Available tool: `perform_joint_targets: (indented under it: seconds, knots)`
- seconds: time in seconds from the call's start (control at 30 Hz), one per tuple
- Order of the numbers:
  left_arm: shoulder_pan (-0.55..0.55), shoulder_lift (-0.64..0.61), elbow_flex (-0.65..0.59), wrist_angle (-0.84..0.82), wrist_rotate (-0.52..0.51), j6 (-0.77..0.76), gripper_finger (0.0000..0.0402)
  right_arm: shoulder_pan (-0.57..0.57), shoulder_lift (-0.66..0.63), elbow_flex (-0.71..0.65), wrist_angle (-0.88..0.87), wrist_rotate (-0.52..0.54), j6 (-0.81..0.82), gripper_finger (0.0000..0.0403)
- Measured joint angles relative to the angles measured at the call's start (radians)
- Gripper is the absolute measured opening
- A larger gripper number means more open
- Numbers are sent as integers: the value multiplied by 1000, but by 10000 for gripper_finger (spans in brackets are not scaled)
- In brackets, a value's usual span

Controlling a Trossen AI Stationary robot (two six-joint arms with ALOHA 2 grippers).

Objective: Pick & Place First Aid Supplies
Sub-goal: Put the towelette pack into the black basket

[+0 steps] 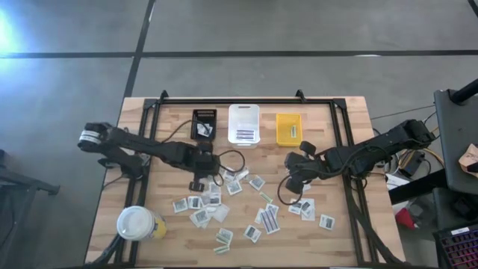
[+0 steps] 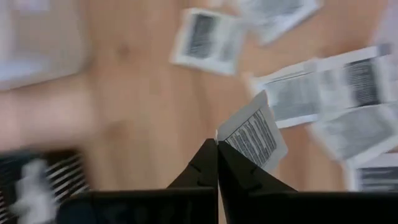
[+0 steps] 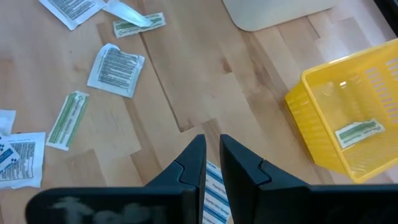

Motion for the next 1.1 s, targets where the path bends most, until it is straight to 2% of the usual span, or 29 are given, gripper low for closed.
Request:
perform_joint_targets:
  seconds: [0.23,0.6,0.73,0.9,1.1]
  knots:
    - [71,-130,0,-61,-152,1,0,0,0,-6,-1,7,-3,43]
    - [279,-264,0,-39,-303,42,0,0,0,-9,-19,8,-3,43]
    - [363,-267,0,35,-334,40,0,0,0,-9,-36,49,-3,43]
    - [453,-223,0,144,-341,40,0,0,0,-9,-48,151,-20,43]
    - [532,-141,-1,166,-339,-6,0,-9,0,-10,-56,242,-79,43]
